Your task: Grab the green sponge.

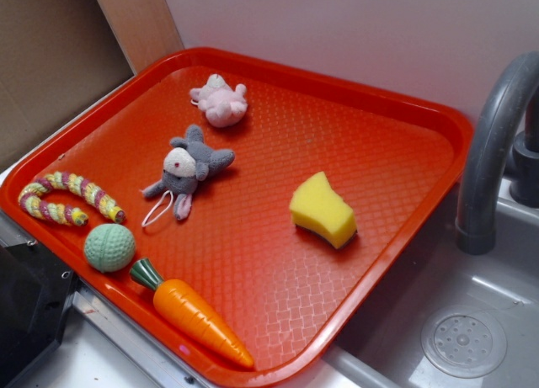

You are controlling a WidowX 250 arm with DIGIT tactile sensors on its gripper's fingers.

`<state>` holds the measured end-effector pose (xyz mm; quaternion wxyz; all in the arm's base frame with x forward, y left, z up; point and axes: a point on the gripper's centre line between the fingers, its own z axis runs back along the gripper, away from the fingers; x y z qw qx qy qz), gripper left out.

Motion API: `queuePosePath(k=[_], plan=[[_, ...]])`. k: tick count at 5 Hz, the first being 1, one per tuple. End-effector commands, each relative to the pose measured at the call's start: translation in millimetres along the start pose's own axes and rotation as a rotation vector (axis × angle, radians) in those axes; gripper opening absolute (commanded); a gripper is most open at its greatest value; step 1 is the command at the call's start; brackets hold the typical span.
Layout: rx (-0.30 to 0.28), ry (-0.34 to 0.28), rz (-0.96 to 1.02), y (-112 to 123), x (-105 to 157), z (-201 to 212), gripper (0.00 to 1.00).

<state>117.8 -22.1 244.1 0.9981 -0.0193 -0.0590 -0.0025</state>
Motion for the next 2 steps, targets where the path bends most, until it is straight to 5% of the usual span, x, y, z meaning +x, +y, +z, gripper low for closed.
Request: queuePosePath(k=[1, 2], plan=[[0.000, 0.000, 0.000, 0.0, 0.0, 0.0, 1.00], [0.016, -0.034, -0.177, -17.4, 30.4, -7.0, 1.00]])
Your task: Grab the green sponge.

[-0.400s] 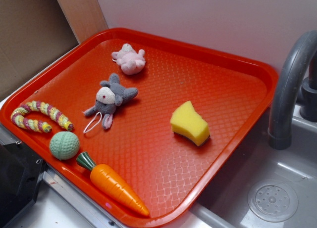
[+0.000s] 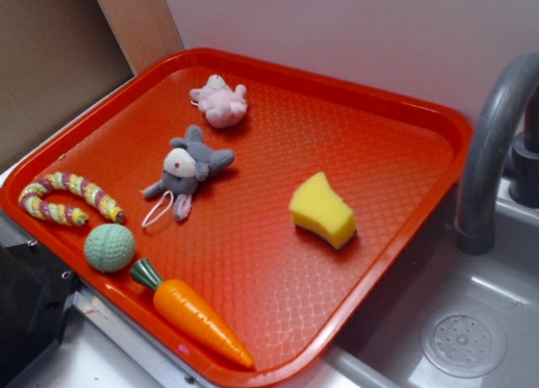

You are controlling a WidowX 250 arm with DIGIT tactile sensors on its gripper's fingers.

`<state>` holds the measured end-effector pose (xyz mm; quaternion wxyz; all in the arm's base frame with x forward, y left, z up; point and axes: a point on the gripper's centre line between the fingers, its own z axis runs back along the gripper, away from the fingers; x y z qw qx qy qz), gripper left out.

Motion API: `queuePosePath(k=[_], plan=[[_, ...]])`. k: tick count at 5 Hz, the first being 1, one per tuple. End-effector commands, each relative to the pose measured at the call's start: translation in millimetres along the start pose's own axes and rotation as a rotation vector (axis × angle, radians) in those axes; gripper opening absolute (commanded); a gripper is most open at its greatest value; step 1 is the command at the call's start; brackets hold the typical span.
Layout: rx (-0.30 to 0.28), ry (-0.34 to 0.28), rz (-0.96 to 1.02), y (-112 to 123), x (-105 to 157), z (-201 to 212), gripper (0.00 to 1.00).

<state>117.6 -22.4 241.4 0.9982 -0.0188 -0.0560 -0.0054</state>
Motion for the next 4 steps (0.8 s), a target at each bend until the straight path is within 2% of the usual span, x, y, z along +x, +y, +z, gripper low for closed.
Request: queuePosePath(k=[1, 2, 3, 4], plan=[[0.018, -0.080, -0.408, -45.5, 62.9, -13.7, 1.00], [0.044, -0.078, -0.624, -68.1, 87.9, -25.4, 1.00], [0.102, -0.026, -0.889, -101.1, 102.8, -56.2, 1.00], [0.135, 0.079, -1.118, -124.4, 104.0, -105.0, 1.00]])
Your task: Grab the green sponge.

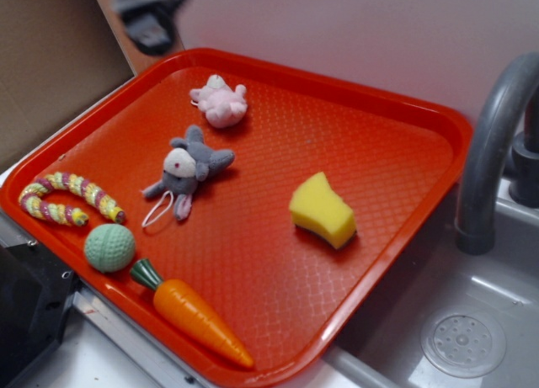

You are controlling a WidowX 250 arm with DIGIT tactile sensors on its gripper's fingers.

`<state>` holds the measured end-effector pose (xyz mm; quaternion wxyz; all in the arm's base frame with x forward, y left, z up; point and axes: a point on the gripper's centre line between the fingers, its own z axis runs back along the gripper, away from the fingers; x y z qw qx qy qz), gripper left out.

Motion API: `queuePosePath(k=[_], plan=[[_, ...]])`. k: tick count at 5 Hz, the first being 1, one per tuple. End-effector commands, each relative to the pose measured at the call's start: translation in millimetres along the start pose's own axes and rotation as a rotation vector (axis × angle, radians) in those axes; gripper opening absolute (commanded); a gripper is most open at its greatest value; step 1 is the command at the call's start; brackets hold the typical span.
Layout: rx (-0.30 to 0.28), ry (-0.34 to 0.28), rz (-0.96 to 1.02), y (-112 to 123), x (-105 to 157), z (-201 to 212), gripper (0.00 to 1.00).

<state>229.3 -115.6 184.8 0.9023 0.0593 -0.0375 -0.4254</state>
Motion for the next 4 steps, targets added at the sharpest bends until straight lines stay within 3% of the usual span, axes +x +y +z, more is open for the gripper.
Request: queuePosePath(k=[1, 4], plan=[[-0.015, 0.074, -0.425, -43.3, 38.9, -62.6, 1.00], [-0.133, 0.058, -0.564, -71.7, 47.5, -114.9, 1.00]])
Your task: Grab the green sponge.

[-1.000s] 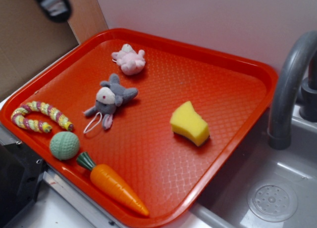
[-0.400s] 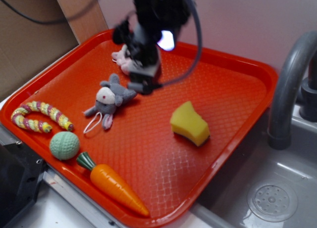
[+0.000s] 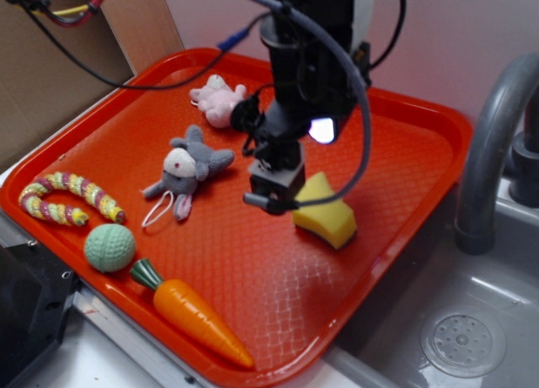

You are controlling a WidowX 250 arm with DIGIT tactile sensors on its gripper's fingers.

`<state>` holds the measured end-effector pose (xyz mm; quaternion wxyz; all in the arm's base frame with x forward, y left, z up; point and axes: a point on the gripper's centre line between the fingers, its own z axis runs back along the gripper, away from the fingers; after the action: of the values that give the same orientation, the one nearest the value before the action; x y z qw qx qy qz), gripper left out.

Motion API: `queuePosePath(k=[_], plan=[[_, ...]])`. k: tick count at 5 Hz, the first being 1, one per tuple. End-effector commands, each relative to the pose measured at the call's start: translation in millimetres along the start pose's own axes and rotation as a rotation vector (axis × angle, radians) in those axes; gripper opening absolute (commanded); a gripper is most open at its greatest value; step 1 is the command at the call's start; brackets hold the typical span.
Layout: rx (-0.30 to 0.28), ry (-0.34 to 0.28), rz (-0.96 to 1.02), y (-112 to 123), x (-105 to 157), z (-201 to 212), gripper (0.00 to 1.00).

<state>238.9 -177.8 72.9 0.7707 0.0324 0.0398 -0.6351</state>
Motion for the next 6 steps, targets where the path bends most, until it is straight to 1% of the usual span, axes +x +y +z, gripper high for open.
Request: queuePosePath(k=[1, 2, 3, 4, 5, 6], plan=[[-0.008, -0.003, -0.037, -21.6, 11.2, -26.1, 1.00], [-0.034, -0.014, -0.017, -22.5, 14.5, -33.9, 0.00], [-0.020, -0.048, 0.176, -20.6, 10.4, -40.6, 0.00], [0.012, -0.118, 0.427, -15.0, -6.3, -29.0, 0.00], [0.071, -0.110, 0.680, -9.5, -26.2, 1.1, 0.00], [0.127, -0.121, 0.933, -2.4, -55.3, 37.1, 0.00]])
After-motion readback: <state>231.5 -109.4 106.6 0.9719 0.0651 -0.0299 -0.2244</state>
